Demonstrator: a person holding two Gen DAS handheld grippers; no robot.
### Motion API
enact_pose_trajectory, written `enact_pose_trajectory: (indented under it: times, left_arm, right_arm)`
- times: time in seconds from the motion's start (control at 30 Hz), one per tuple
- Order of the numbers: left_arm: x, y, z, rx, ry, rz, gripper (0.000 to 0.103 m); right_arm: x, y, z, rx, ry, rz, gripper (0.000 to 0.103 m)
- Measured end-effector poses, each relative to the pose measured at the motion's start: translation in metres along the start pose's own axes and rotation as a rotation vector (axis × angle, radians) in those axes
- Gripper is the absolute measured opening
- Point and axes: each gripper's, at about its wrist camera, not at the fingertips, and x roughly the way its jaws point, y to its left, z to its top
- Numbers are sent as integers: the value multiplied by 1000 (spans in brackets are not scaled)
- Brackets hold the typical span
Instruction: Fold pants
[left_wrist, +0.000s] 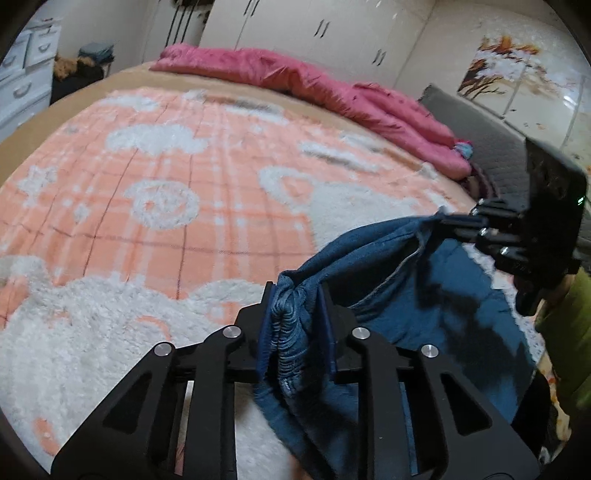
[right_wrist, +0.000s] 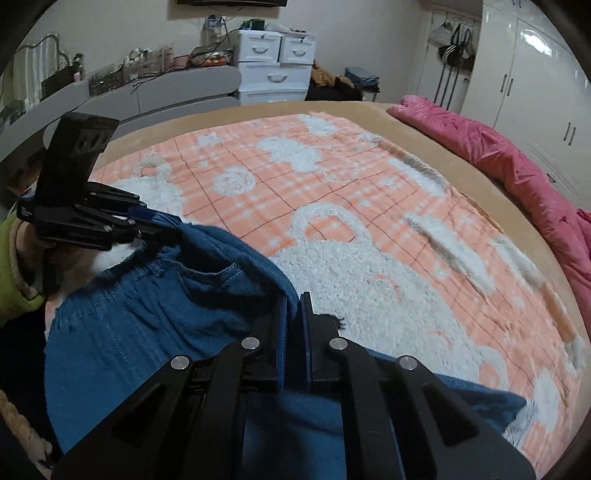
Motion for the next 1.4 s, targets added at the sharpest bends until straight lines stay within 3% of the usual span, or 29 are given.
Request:
enact_pose_trajectory:
  times: [0.1,0.33,0.6,0.83,1.17,1.33,1.4]
  left_arm:
    - [-21,-12,1,28,-65,-42,14]
    - [-70,-55,-26,138,-122,-117,14]
    - [-104,-94,-82,240,-54,-156,15]
    - [-105,-104,-123,283,68,-103,15]
    - [-97,-105,-138,262,150,-5,19]
    - [-104,-104,-139,247,146,5,28]
    - [-113,-103,-139,239,136,6,37]
  right_arm:
    - [-20,6,-7,24,-24,-19,6]
    - [-78,40,-39,50,-67,4,6]
    - [-121,93,-87,55,-66,54,6]
    - [-111,125,-130,109,-5,97,6]
    - [-83,159,-171,195,41,77,9]
    - [-86,159,-175,239,16,82,10]
    - [-88,158,-176,246,6,87,11]
